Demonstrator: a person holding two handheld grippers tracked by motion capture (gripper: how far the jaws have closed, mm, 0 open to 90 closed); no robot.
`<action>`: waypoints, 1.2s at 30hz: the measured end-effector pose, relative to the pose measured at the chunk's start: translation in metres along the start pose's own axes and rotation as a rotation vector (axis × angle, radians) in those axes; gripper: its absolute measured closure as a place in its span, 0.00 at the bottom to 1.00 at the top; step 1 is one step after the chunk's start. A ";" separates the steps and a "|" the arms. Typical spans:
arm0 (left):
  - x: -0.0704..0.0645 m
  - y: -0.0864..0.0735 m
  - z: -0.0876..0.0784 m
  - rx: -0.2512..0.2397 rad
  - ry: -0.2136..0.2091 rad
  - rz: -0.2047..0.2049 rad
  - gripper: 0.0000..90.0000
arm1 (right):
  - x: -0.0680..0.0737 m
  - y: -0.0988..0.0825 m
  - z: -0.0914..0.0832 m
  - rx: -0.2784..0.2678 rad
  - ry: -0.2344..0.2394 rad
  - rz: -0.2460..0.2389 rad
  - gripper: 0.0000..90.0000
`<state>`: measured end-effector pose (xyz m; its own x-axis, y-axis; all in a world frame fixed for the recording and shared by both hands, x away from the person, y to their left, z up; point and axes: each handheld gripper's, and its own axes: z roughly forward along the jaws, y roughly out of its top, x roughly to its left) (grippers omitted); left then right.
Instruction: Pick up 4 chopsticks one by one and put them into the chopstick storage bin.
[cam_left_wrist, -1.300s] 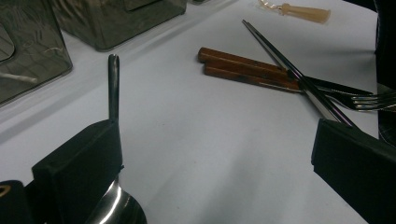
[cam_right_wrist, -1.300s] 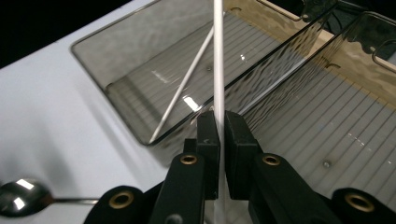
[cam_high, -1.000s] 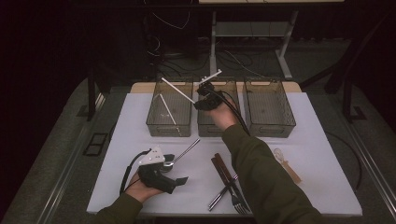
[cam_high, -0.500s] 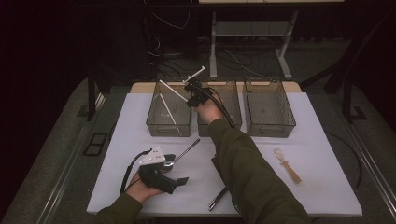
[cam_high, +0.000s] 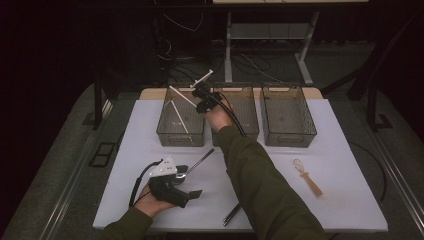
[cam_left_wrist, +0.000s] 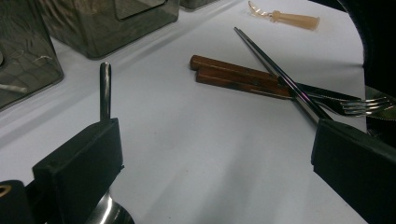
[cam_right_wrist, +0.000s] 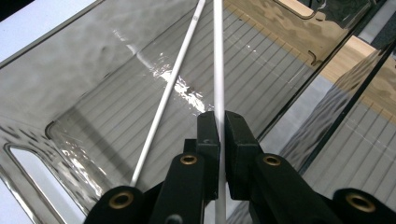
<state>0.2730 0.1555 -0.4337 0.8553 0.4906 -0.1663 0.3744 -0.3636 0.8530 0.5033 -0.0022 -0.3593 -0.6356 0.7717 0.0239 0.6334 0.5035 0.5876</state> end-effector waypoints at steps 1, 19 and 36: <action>0.000 0.000 0.000 -0.001 -0.001 0.000 0.01 | 0.001 0.001 0.000 0.001 -0.001 -0.001 0.95; 0.000 0.000 0.000 -0.003 -0.003 -0.001 0.01 | 0.010 0.006 0.007 -0.008 -0.009 -0.006 0.77; 0.000 0.000 0.000 -0.001 0.002 0.001 0.00 | 0.001 -0.013 -0.034 -0.136 0.106 -0.036 0.49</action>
<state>0.2726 0.1556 -0.4337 0.8548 0.4921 -0.1648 0.3735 -0.3628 0.8538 0.4796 -0.0214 -0.3399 -0.7038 0.7056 0.0817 0.5487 0.4670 0.6934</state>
